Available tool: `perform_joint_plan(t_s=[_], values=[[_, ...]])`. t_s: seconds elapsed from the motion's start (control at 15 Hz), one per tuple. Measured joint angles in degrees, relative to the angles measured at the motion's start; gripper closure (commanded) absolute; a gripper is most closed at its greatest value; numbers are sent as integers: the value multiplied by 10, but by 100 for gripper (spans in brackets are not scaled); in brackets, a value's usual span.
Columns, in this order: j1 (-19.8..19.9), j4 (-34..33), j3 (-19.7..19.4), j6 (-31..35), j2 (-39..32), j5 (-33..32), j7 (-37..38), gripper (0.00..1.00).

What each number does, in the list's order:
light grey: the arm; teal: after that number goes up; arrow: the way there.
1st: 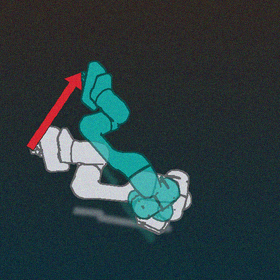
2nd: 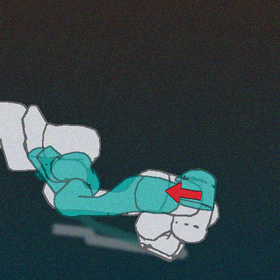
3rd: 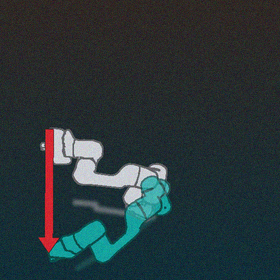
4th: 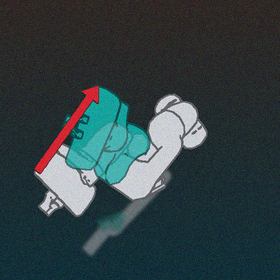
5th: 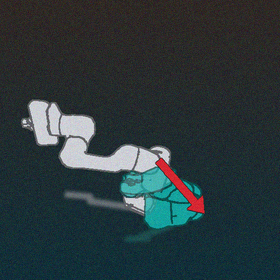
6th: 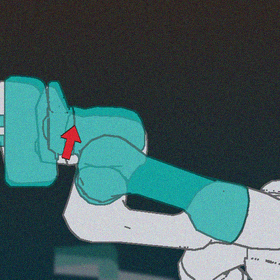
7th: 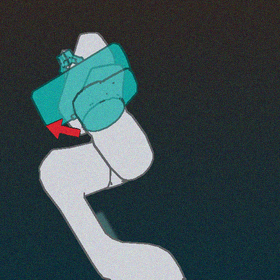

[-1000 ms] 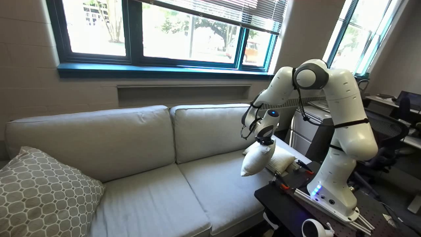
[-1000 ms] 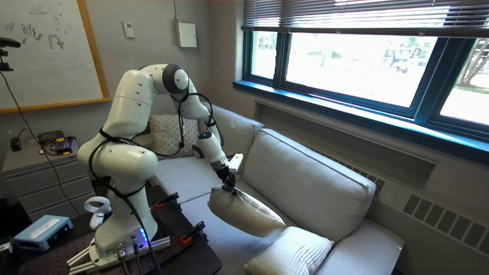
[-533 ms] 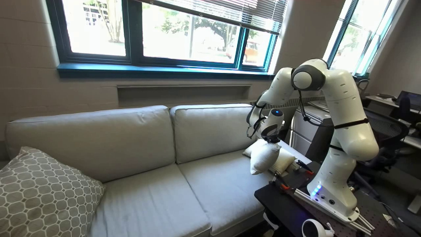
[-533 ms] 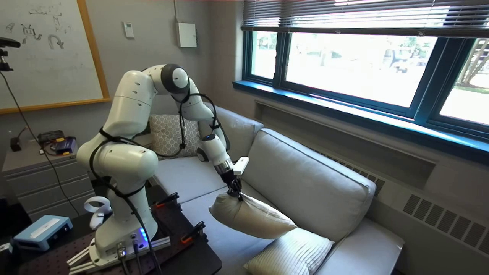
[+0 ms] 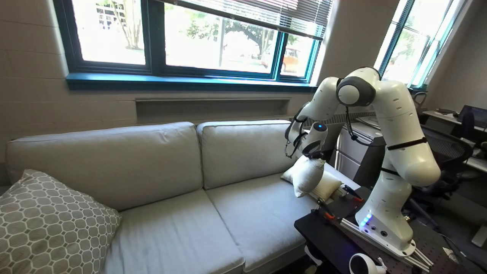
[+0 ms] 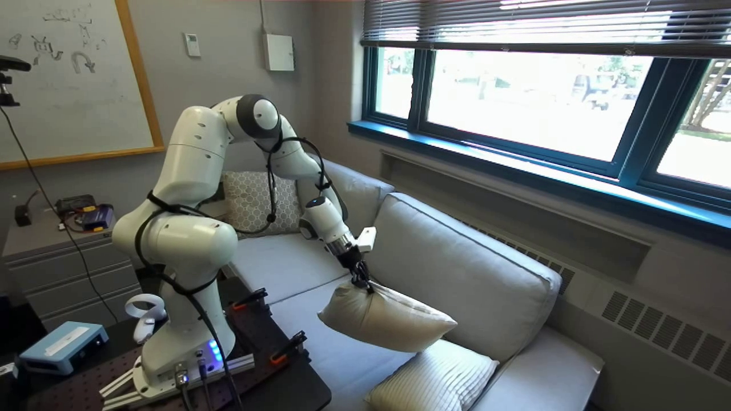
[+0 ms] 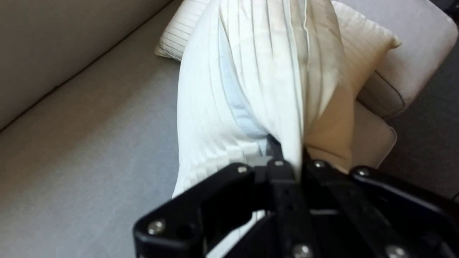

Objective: Set the striped pillows against the armrest

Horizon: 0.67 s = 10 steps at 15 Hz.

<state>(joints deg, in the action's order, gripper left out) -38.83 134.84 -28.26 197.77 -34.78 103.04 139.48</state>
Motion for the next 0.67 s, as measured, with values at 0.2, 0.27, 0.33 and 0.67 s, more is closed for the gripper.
perform_joint_plan(t_s=[0.2,0.27,0.33,0.67], values=[[-60,-11,-34,5,-1,-10,-28,93],[-84,-15,-53,-1,-5,-9,-37,93],[-99,-19,-63,0,-9,-9,-47,93],[-69,-63,-52,-3,-29,-16,-107,93]])
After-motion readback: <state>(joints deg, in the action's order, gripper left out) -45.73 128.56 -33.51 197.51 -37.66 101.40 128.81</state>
